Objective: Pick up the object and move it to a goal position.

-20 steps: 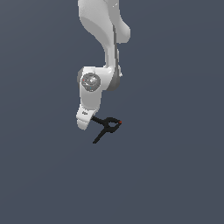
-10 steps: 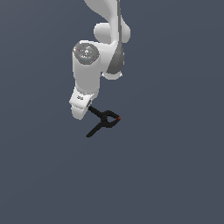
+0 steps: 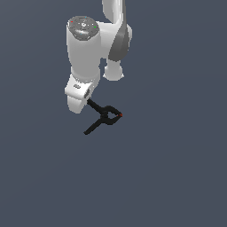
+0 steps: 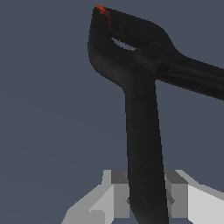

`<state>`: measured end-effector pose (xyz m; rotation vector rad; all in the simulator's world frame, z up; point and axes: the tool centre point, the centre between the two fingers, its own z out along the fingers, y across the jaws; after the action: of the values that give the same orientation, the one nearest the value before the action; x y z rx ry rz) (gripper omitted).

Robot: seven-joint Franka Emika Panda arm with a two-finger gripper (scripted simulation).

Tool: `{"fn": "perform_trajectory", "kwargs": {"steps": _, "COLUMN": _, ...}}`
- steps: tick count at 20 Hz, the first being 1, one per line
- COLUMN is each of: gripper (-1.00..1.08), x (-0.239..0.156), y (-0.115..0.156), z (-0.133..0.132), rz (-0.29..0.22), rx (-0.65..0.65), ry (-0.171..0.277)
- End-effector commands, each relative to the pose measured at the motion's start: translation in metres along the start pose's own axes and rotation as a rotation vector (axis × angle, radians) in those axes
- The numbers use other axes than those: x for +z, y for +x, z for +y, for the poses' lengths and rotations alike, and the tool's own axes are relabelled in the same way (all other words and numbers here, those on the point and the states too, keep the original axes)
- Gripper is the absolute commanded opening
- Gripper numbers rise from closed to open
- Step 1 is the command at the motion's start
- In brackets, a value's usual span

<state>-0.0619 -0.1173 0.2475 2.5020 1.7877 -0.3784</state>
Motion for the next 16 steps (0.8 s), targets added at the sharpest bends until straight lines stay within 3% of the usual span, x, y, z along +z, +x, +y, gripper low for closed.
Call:
{"fn": "perform_trajectory", "kwargs": {"steps": 1, "gripper": -1.00, "x": -0.008, "y": -0.001, "z": 0.001, "rz": 0.000, "rx": 0.001, "ry": -0.002}}
{"fn": "perform_trajectory", "kwargs": {"steps": 9, "gripper": -1.00, "x": -0.013, "y": -0.001, "z": 0.000, "rz": -0.001, "rx": 0.000, "ry": 0.000}}
{"fn": "perform_trajectory", "kwargs": {"steps": 16, "gripper": -1.00, "x": -0.043, "y": 0.001, "z": 0.001, "rz": 0.000, "rx": 0.000, "ry": 0.000}}
